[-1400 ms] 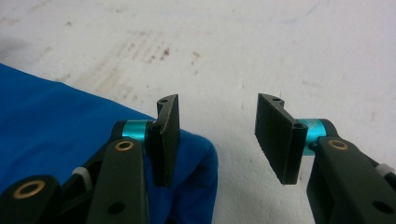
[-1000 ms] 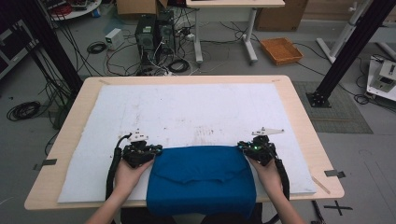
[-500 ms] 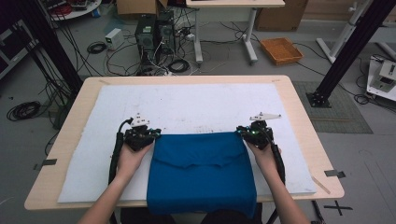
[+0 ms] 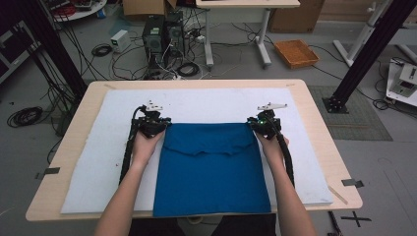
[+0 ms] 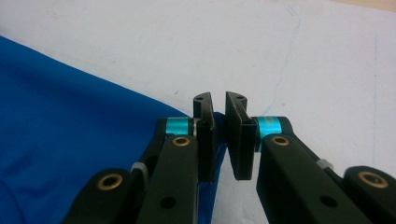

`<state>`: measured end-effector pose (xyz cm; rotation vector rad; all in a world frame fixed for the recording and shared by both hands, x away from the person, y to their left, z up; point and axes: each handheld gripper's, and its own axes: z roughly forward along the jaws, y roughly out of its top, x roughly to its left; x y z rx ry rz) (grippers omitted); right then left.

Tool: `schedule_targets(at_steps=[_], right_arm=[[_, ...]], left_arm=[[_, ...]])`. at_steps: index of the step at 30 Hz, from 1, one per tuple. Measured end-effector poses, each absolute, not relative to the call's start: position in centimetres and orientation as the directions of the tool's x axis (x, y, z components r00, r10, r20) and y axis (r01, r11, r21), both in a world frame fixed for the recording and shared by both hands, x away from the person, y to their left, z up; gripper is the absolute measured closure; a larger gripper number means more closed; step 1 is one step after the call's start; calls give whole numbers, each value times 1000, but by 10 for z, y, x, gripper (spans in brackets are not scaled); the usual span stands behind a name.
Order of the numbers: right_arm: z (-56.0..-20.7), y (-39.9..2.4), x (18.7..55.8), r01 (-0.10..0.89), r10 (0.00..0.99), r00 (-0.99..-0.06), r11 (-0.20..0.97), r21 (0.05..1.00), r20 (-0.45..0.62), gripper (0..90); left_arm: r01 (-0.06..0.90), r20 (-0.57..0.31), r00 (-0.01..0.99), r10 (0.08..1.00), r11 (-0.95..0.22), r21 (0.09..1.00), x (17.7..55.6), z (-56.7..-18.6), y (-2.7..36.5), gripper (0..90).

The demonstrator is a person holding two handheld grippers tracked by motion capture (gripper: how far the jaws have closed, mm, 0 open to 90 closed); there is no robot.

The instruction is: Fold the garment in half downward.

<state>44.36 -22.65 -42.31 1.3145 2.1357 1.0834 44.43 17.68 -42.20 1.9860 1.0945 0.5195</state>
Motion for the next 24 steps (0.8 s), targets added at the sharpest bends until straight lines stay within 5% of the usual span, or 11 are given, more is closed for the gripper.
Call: schedule_targets(at_steps=[8, 10, 17, 24], right_arm=[[-427, -228, 448, 565, 884, -464, 248, 787, 54, 823], [-426, -227, 446, 563, 889, -455, 248, 788, 46, 772], [-411, -229, 430, 530, 893, -448, 228, 817, 42, 654], [-404, -230, 398, 526, 884, -460, 189, 830, 90, 616]], left_arm=[[519, -5, 534, 846, -322, 792, 449, -426, 174, 864], [533, 13, 495, 869, -316, 785, 448, -424, 175, 721], [553, -111, 480, 870, -202, 808, 420, -411, 186, 572], [678, -289, 472, 833, -132, 723, 391, -423, 191, 561]])
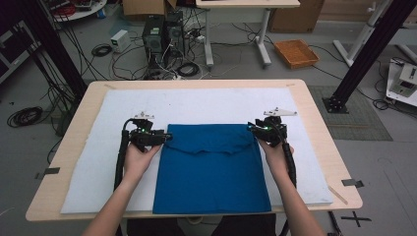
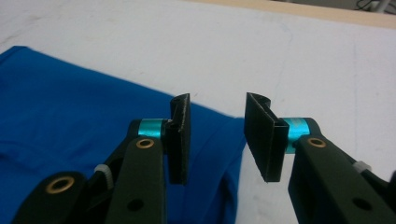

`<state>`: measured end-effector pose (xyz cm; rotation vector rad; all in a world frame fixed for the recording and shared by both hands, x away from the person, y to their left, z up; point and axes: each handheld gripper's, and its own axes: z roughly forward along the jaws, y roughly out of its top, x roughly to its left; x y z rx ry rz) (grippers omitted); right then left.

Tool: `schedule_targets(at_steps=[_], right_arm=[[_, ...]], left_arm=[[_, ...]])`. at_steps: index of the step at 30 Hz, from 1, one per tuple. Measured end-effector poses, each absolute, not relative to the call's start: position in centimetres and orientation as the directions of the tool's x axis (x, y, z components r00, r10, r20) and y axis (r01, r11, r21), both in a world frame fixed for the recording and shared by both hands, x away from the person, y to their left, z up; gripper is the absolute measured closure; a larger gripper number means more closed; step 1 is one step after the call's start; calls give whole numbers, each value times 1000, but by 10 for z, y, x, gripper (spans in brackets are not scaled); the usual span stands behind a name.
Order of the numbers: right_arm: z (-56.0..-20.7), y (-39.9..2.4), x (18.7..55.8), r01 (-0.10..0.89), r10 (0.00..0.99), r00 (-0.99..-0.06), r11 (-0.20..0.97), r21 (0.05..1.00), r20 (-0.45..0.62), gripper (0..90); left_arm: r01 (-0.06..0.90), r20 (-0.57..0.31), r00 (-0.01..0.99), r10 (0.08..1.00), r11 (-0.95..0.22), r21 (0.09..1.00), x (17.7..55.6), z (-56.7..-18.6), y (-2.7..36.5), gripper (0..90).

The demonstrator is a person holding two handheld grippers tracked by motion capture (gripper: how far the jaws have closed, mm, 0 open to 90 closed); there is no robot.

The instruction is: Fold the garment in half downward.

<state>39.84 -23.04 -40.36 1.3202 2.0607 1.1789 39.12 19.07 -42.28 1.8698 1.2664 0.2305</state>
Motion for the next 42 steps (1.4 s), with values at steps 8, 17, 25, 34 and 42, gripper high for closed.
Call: schedule_targets(at_steps=[8, 17, 25, 34, 42], right_arm=[[-407, -236, 379, 518, 872, -476, 177, 837, 110, 611], [-422, -244, 379, 551, 879, -453, 148, 821, 146, 615], [-426, -244, 380, 581, 875, -453, 143, 801, 172, 621], [-431, -241, 382, 633, 886, -421, 132, 763, 196, 621], [-436, -243, 384, 665, 892, -393, 106, 740, 225, 621]], left_arm=[[708, -360, 443, 821, -74, 703, 391, -431, 198, 561], [706, -354, 464, 812, -97, 702, 390, -433, 188, 660], [708, -322, 448, 834, -111, 697, 390, -435, 186, 726], [689, -276, 470, 838, -153, 708, 386, -435, 180, 798], [675, -268, 475, 838, -152, 722, 385, -435, 179, 870]])
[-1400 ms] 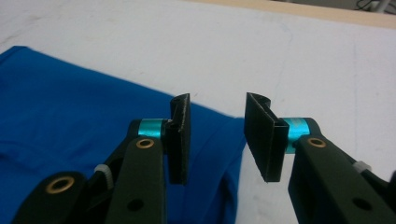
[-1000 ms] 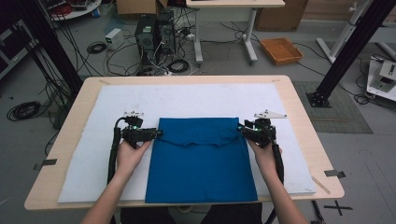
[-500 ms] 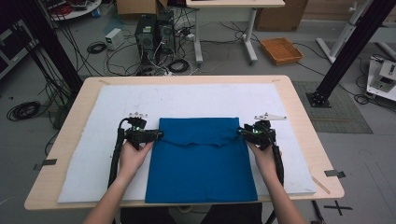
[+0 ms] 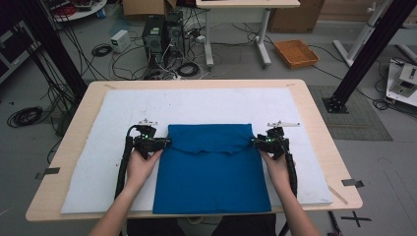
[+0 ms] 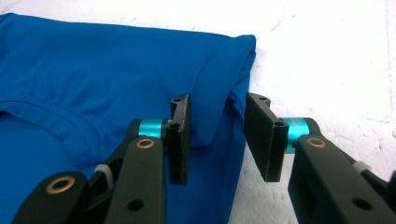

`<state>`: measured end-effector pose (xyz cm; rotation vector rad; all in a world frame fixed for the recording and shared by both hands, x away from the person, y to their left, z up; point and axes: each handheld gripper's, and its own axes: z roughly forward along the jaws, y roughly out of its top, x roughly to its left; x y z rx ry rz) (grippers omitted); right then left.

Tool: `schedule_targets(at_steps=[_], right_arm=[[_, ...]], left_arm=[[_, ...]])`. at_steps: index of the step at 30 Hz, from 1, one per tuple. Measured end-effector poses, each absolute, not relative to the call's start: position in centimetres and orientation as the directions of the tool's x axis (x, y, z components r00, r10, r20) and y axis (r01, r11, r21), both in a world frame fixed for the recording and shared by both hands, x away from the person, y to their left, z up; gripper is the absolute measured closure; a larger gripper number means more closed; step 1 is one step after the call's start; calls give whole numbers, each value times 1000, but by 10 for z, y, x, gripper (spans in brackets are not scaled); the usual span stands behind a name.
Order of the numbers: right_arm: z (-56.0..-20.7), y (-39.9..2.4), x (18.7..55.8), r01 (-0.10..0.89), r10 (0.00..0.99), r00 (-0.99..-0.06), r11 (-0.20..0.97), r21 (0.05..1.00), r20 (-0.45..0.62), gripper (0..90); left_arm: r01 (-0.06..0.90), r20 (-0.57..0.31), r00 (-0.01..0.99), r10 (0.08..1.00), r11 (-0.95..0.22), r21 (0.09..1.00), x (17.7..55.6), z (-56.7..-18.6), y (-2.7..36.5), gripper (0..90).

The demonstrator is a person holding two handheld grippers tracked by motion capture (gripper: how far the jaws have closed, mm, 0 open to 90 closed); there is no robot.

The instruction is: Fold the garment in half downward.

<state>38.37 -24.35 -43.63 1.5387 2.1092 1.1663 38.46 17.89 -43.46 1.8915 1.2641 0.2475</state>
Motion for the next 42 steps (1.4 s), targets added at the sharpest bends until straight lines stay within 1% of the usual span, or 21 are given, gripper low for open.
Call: schedule_targets(at_steps=[1, 3, 6, 10, 11, 12, 15, 17, 19, 34, 42], right_arm=[[-437, -244, 384, 667, 891, -389, 99, 738, 232, 621], [-435, -245, 383, 663, 897, -376, 85, 743, 232, 585], [-434, -248, 382, 661, 896, -368, 66, 748, 247, 583], [-437, -247, 384, 683, 892, -366, 64, 728, 265, 585], [-437, -247, 385, 687, 889, -368, 63, 724, 272, 606], [-438, -246, 385, 689, 886, -372, 65, 722, 276, 651], [-437, -245, 384, 684, 876, -394, 79, 725, 276, 812], [-436, -243, 383, 678, 873, -405, 88, 730, 271, 870], [-436, -243, 382, 676, 869, -414, 94, 730, 271, 892], [-428, -250, 378, 663, 848, -426, 55, 746, 316, 900], [-422, -253, 371, 655, 842, -444, 72, 752, 306, 900]], left_arm=[[676, -268, 477, 837, -154, 721, 385, -435, 179, 871], [676, -271, 478, 836, -153, 721, 385, -435, 179, 874], [675, -270, 479, 835, -153, 722, 385, -435, 179, 877], [674, -276, 482, 831, -151, 723, 385, -434, 180, 878], [673, -277, 485, 829, -152, 724, 385, -434, 180, 878], [673, -278, 485, 829, -150, 724, 385, -434, 180, 879], [670, -281, 485, 829, -145, 728, 385, -434, 180, 880], [669, -281, 487, 827, -146, 729, 385, -433, 180, 881], [666, -282, 490, 825, -146, 731, 384, -433, 180, 881], [648, -279, 502, 818, -142, 748, 379, -425, 184, 885], [642, -292, 522, 802, -144, 753, 368, -415, 188, 885]])
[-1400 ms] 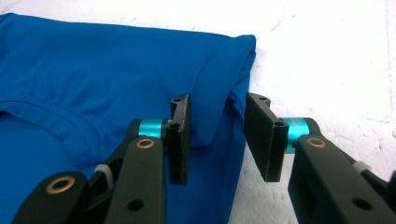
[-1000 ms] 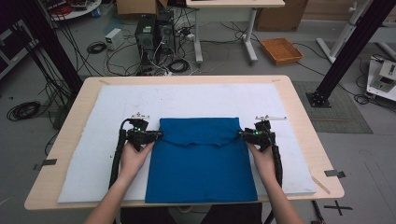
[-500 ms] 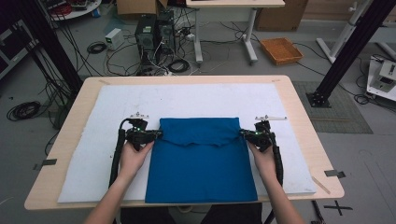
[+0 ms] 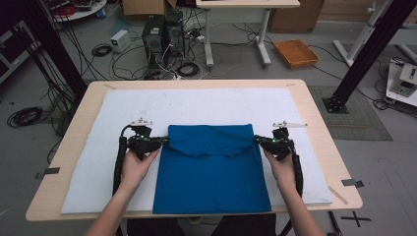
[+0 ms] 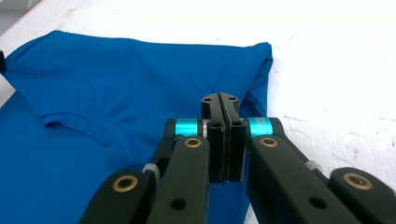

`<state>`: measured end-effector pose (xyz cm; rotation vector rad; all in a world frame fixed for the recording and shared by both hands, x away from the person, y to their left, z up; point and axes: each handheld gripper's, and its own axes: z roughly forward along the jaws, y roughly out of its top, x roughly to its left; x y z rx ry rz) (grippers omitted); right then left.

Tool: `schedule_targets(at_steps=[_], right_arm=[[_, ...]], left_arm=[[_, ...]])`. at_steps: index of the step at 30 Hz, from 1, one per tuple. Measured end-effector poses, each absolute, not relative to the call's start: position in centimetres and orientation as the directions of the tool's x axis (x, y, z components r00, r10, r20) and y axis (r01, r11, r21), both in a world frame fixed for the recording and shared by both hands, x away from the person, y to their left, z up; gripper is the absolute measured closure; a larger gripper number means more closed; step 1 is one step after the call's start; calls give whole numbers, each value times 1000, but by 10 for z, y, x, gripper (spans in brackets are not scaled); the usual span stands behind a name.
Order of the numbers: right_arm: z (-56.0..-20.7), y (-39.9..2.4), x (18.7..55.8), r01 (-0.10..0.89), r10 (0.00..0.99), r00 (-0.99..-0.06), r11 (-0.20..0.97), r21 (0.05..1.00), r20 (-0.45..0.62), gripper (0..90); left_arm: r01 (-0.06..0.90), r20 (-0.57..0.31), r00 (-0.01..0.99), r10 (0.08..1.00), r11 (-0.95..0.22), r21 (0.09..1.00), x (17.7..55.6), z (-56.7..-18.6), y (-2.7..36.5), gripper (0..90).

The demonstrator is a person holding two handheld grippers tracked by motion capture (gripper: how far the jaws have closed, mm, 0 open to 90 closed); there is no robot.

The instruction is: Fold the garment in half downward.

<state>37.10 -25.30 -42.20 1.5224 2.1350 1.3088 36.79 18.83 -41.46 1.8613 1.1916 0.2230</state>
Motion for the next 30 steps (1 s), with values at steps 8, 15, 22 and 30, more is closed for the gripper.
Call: schedule_targets(at_steps=[8, 15, 22, 30], right_arm=[[-416, -253, 353, 644, 831, -484, 127, 754, 274, 900], [-424, -256, 344, 641, 837, -490, 156, 752, 244, 834], [-437, -257, 350, 669, 846, -456, 122, 733, 275, 673], [-443, -248, 353, 681, 836, -479, 161, 714, 268, 752]], left_arm=[[640, -293, 557, 777, -177, 748, 348, -411, 191, 885], [657, -298, 549, 781, -183, 731, 347, -425, 192, 885], [664, -299, 531, 793, -170, 728, 346, -432, 194, 849], [675, -271, 510, 816, -186, 714, 347, -437, 193, 760]])
